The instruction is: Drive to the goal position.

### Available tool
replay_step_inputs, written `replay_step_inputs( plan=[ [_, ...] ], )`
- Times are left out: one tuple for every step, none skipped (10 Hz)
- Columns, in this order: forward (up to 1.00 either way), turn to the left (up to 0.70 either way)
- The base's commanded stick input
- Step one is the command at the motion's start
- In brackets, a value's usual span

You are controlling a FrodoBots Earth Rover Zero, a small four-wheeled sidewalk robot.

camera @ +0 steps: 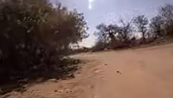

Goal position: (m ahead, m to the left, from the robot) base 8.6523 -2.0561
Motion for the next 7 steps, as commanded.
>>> replay_step_inputs(
  plan=[
    [0.85,0.0],
    [0.85,0.0],
    [0.85,0.0],
    [0.85,0.0],
    [0.85,0.0],
    [0.85,0.0],
    [0.85,0.0]
  ],
)
